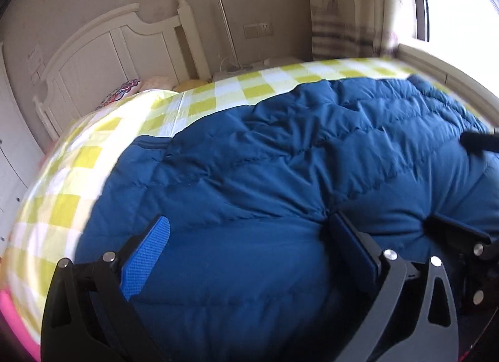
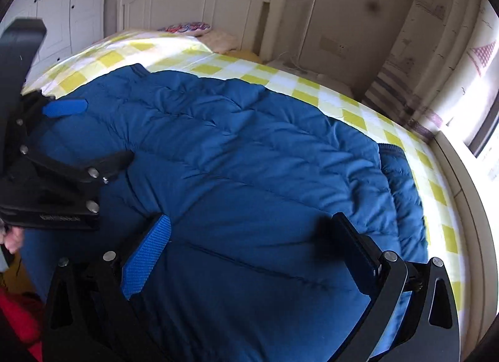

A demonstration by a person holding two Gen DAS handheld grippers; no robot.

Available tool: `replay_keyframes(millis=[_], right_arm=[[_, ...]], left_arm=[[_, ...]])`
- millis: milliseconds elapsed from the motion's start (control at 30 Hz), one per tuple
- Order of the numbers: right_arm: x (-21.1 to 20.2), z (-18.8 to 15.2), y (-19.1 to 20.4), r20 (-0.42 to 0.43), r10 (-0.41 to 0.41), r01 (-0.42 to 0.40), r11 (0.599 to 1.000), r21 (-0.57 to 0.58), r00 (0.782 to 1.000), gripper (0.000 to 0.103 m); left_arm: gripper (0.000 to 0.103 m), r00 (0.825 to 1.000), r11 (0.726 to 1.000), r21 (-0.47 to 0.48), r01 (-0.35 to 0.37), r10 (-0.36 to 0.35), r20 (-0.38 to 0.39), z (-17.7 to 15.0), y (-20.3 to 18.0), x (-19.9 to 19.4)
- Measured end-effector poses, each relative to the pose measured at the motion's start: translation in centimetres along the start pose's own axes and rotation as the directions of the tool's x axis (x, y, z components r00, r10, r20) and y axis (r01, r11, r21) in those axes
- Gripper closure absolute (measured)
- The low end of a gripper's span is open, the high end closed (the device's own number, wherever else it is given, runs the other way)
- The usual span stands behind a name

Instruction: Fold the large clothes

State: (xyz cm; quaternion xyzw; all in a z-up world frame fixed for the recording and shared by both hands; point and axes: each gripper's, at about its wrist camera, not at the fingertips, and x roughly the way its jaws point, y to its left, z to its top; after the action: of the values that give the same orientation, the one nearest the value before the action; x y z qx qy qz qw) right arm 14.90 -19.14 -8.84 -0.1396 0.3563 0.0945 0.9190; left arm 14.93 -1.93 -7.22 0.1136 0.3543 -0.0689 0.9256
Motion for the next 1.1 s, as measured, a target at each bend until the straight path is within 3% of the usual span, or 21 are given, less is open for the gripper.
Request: replay_keyframes(millis=[100, 233, 300, 367, 433, 467, 533, 567, 733, 867, 933, 1033, 1100], right_arm=[[0.2, 0.0, -0.8, -0.025, 0.037, -0.037, 0.999, 0.028, 0.999, 0.005], [-0.5, 0.2, -1.8, -0.033, 0.020, -0.019, 0.999, 0.027, 0.999, 0.005], [-1.5, 0.1, -3.5, -0.017, -0.011, 0.012, 0.997, 0.070, 1.000, 0.005], [-2.8, -0.8, -6.4, -0.005, -0.081, 0.081, 0.985, 0.150, 0.997, 0.005], [-2.8, -2.1, -9.7, -0.037, -0.130, 0.135, 0.960, 0.246, 0.991, 0.005], [-2.4, -2.8, -10.8, -0.058, -0.138, 0.149, 0.950, 0.275, 0.989, 0.005], [-1.1, -4.6, -13.0, -0.054, -0.014, 0.034, 0.921, 0.387, 0.998, 0.005], [-0.9, -5.0, -13.4, -0.048, 0.009, 0.012, 0.909, 0.416, 0.999, 0.005], [-2.5, -3.3, -10.8, -0.064, -0.114, 0.128, 0.942, 0.311, 0.991, 0.005], [-5.8, -2.6, -6.3, 0.054, -0.020, 0.008, 0.977, 0.212, 0.998, 0.005], [-6.8, -2.5, -3.2, 0.078, 0.028, -0.039, 0.990, 0.135, 0.997, 0.005], [-6.3, -3.1, 1.6, 0.072, 0.098, -0.100, 0.995, 0.026, 0.993, 0.005], [-4.7, -3.7, 4.1, 0.050, 0.051, -0.051, 0.999, -0.012, 0.997, 0.004]], left_arm=[[0.002, 0.998, 0.998, -0.035, 0.055, -0.057, -0.034, 0.2, 1.1, 0.4], [0.002, 0.999, 0.999, -0.026, 0.023, -0.024, -0.027, -0.3, 1.8, -1.0], [0.002, 1.000, 0.999, -0.047, -0.012, 0.011, -0.001, -0.9, 3.5, -2.4], [0.002, 0.996, 0.991, -0.099, -0.089, 0.090, 0.013, -2.0, 6.3, -3.2], [0.002, 0.990, 0.978, -0.151, -0.143, 0.142, -0.015, -3.3, 8.8, -2.5], [0.002, 0.991, 0.976, -0.176, -0.132, 0.128, -0.030, -3.9, 9.8, -1.9], [0.002, 1.000, 0.959, -0.282, -0.005, -0.004, -0.030, -5.1, 11.8, -1.0], [0.002, 0.999, 0.954, -0.298, 0.005, -0.015, -0.031, -5.2, 12.0, -0.9], [0.003, 0.994, 0.966, -0.238, -0.103, 0.092, -0.057, -4.2, 10.2, -1.9], [0.003, 0.998, 0.972, -0.224, -0.066, 0.069, 0.004, -3.8, 8.3, -5.0], [0.003, 0.999, 0.985, -0.172, 0.025, -0.019, 0.038, -3.8, 6.1, -6.3], [0.002, 0.992, 0.997, -0.066, 0.036, -0.028, 0.122, -4.0, 2.4, -7.8], [0.002, 0.995, 0.999, 0.027, 0.034, -0.036, 0.090, -4.4, -0.3, -6.8]])
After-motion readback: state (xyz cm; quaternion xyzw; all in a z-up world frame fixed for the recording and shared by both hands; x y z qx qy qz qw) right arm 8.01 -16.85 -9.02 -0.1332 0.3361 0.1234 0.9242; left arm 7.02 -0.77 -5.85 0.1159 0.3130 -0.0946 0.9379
